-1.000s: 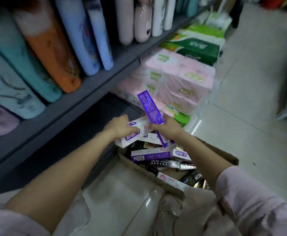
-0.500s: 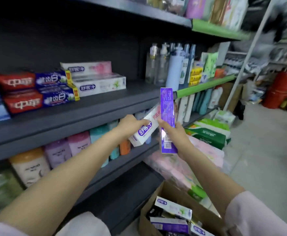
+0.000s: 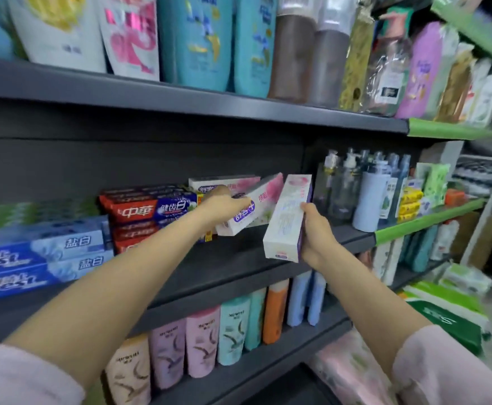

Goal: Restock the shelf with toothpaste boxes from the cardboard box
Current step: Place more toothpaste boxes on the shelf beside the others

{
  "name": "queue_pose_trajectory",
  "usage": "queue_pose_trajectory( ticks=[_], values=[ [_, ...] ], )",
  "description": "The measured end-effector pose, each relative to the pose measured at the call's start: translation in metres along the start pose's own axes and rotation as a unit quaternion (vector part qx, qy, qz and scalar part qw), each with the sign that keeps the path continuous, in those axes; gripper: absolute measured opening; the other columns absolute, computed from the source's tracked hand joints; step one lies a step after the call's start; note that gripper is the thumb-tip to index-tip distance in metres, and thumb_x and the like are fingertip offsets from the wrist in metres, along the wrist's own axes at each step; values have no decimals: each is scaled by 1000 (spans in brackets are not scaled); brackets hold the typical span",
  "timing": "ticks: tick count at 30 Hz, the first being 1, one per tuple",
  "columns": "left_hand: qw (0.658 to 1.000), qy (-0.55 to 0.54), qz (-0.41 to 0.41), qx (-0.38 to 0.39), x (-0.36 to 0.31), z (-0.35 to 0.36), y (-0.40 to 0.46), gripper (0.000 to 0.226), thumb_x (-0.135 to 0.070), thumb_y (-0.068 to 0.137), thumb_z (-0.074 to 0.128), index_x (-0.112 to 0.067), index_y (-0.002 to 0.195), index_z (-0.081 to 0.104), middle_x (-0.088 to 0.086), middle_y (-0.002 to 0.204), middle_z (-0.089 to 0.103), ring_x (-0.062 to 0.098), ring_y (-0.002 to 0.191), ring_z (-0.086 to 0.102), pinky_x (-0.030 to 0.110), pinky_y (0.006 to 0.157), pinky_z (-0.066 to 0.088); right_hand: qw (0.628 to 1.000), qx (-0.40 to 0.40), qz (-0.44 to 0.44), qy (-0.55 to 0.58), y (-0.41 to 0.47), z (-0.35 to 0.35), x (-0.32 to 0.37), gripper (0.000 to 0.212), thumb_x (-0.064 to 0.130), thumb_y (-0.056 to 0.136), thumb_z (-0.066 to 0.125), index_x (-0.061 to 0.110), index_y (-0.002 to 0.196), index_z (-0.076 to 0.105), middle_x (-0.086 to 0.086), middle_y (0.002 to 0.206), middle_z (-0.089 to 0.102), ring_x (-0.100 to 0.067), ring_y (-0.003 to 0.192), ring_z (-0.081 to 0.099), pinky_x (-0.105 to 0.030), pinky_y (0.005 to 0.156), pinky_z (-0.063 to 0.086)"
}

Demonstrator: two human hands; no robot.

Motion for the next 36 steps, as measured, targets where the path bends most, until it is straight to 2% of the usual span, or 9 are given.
queue_pose_trajectory(
  ticks=[5, 10, 13, 15, 20, 23, 29, 32, 36],
  values=[
    [995, 99, 33, 6, 11, -16, 67, 33, -35, 88, 55, -3, 92, 63, 13, 88, 67, 24, 72, 61, 29, 63, 45, 997, 57, 33, 28, 43, 41, -5, 40, 33, 99, 37, 10, 128, 52, -16, 124, 61, -29, 90, 63, -38, 67, 51],
    [983, 178, 46, -16, 15, -24, 123, 39, -38, 89, 55, -11, 116, 59, 10, 108, 63, 27, 95, 60, 32, 79, 50, 993, 65, 49, 80, 81, 68, -10, 40, 33, 99, 39, 10, 130, 48, -17, 127, 58, -32, 100, 58, -46, 84, 47],
    [955, 289, 32, -64, 28, -29, 138, 44, -44, 93, 48, -18, 128, 55, 10, 130, 55, 30, 122, 47, 43, 99, 38, 992, 73, 55, 82, 95, 69, -15, 39, 33, 98, 41, 10, 129, 49, -17, 123, 60, -31, 97, 59, -46, 83, 47],
    [930, 353, 18, -98, 34, -29, 141, 43, -43, 95, 44, -23, 133, 51, 11, 137, 48, 31, 130, 36, 46, 102, 30, 992, 78, 62, 83, 103, 69, -15, 36, 33, 97, 42, 11, 125, 50, -15, 113, 62, -31, 93, 60, -45, 81, 46],
    [959, 265, 65, -75, 29, -21, 150, 44, -38, 95, 50, -14, 132, 50, 16, 135, 50, 34, 125, 42, 42, 98, 42, 990, 93, 68, 86, 107, 76, -22, 40, 30, 95, 46, 10, 130, 45, -17, 117, 62, -31, 89, 64, -43, 64, 52],
    [963, 240, 86, -86, 24, -14, 148, 44, -36, 96, 49, -12, 133, 49, 16, 138, 47, 35, 128, 36, 42, 101, 39, 991, 92, 60, 76, 109, 76, -21, 43, 31, 96, 47, 11, 134, 45, -18, 121, 61, -34, 97, 63, -45, 70, 53],
    [936, 332, 8, -116, 49, -11, 144, 49, -45, 91, 53, -25, 136, 48, 11, 141, 37, 31, 131, 29, 46, 104, 30, 994, 101, 47, 16, 108, 67, -15, 40, 33, 96, 47, 9, 128, 50, -18, 114, 63, -33, 93, 64, -45, 75, 52],
    [967, 233, 32, -101, 48, -12, 141, 49, -35, 93, 53, -26, 140, 42, 11, 145, 34, 31, 134, 29, 47, 108, 28, 994, 101, 38, -24, 107, 67, -12, 38, 33, 94, 50, 9, 124, 52, -18, 111, 65, -35, 95, 65, -47, 77, 54],
    [986, -127, 80, -77, 24, -15, 112, 39, -20, 100, 39, -8, 137, 44, 13, 133, 53, 26, 119, 52, 36, 97, 44, 986, 66, -50, -148, 107, 69, 2, 40, 25, 84, 70, 9, 117, 54, -15, 100, 68, -31, 83, 67, -45, 80, 56]
  ],
)
Point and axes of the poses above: each hand's wrist, its own y-axis towards the middle knuckle, its own z-axis out of the palm, x = y × z, the point moved 7 cm from there along y, towards the middle knuckle
